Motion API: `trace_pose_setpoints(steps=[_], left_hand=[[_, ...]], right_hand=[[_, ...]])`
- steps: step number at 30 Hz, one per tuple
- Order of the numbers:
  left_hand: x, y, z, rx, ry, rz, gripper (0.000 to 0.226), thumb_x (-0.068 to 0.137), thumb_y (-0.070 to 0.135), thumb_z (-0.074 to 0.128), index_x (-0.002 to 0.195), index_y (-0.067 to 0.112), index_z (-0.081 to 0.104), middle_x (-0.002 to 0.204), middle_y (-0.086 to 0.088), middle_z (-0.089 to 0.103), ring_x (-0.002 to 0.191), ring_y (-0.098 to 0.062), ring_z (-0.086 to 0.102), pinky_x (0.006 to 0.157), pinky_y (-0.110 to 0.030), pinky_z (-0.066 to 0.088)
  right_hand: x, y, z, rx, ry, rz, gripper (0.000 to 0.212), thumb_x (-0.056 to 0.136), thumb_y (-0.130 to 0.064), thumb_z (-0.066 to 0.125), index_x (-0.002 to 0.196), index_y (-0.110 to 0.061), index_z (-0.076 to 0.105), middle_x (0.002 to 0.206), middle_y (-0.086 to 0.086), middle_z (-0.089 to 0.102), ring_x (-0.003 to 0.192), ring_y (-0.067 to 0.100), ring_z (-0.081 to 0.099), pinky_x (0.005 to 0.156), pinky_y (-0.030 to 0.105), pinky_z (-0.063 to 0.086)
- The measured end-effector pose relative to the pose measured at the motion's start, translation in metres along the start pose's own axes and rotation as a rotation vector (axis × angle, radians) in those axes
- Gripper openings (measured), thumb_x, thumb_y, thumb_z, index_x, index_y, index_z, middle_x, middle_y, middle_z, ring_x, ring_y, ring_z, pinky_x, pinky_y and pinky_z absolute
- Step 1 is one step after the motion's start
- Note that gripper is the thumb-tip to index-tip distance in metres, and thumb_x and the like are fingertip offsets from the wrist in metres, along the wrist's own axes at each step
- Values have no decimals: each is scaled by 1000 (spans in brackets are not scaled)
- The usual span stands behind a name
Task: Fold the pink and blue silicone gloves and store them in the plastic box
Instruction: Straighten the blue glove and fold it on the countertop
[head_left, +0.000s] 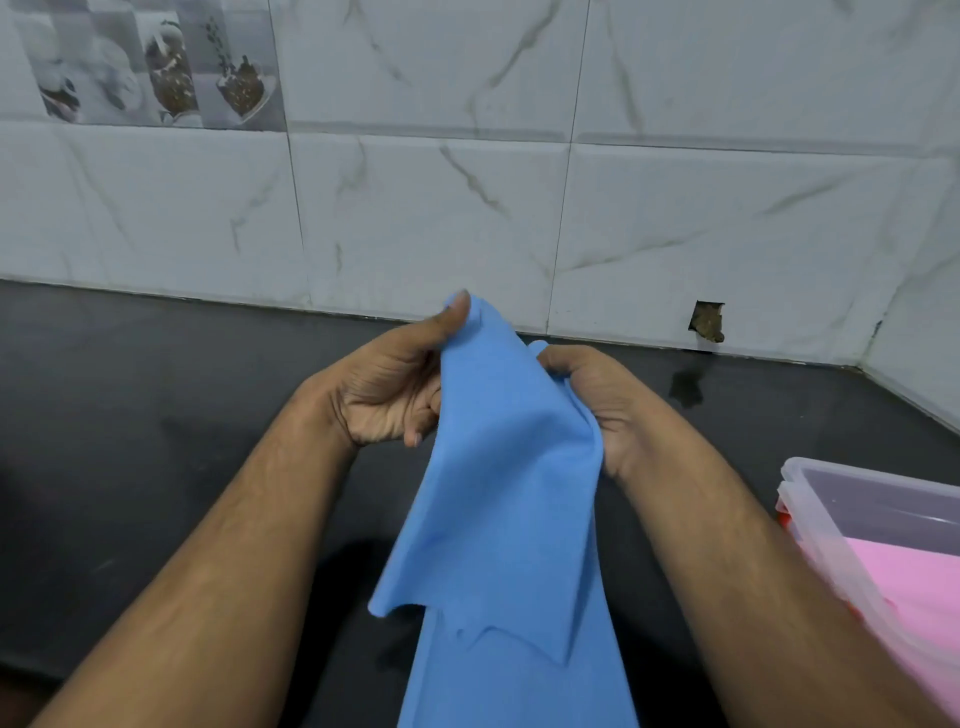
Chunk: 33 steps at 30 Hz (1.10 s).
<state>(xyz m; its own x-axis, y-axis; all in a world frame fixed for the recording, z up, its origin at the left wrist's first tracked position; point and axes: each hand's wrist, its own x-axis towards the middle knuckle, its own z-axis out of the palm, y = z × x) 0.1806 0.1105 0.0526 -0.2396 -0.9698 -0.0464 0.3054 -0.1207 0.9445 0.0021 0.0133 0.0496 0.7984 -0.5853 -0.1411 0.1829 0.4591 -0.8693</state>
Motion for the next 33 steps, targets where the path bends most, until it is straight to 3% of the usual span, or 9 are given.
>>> trace_pose_setpoints(steps=[3,6,7,8,9,13,16,26,33], left_hand=[[-4,4,-3,78,-113,35,94,72,88,56,134,19,68,155,-18,49,128,-42,60,55,-26,61],[-6,6,-14,-65,-240,-8,92,79,84,55,126,6,70,129,-24,68,94,-38,76,35,-38,56],[-7,5,-16,-99,-269,-39,93,85,81,51,124,-1,69,118,-24,73,86,-40,77,37,-41,58],[-6,5,-17,-145,-284,-86,91,89,76,50,123,-8,65,110,-28,74,81,-44,77,41,-44,60],[-5,5,-17,-143,-248,-144,87,92,70,51,122,-11,63,103,-30,75,75,-46,76,44,-45,61],[6,-9,-17,391,254,-340,64,95,54,59,123,-2,71,114,-26,64,95,-43,65,77,-50,59],[12,-20,-12,675,325,-467,44,102,39,56,121,2,71,89,-15,74,66,-27,71,51,-35,61],[12,-15,-9,615,251,-382,21,97,21,70,97,1,79,92,-21,73,44,-18,67,35,-22,52],[19,-20,-9,660,287,-387,33,99,17,66,122,-7,68,109,-28,68,45,-17,66,36,-22,52]], right_hand=[[-14,-4,2,-5,-95,133,34,86,3,41,60,-20,36,59,-5,42,52,13,37,54,22,40],[-16,1,-1,32,-102,272,28,83,1,50,59,-13,47,66,-13,45,53,14,54,74,15,45],[-15,3,-1,46,-66,292,22,80,3,54,70,-14,44,77,-14,39,69,10,36,86,15,40],[-11,5,-2,31,-37,293,22,78,4,54,75,-15,44,82,-14,39,106,11,66,86,17,40],[-8,8,-2,-2,-9,286,22,80,5,53,75,-15,47,78,-11,42,70,16,62,79,20,41],[-7,20,-1,-666,210,145,26,89,2,45,109,-11,54,100,3,59,75,23,56,67,31,48],[-10,24,-2,-1060,267,133,57,92,-6,39,147,-21,34,107,5,57,69,26,61,43,25,50],[-7,12,-13,-1298,465,-79,13,89,-10,49,96,-7,60,97,7,66,84,29,68,75,45,64],[-4,16,-17,-1364,527,-113,35,94,-12,48,127,-20,55,114,2,60,100,24,62,89,45,58]])
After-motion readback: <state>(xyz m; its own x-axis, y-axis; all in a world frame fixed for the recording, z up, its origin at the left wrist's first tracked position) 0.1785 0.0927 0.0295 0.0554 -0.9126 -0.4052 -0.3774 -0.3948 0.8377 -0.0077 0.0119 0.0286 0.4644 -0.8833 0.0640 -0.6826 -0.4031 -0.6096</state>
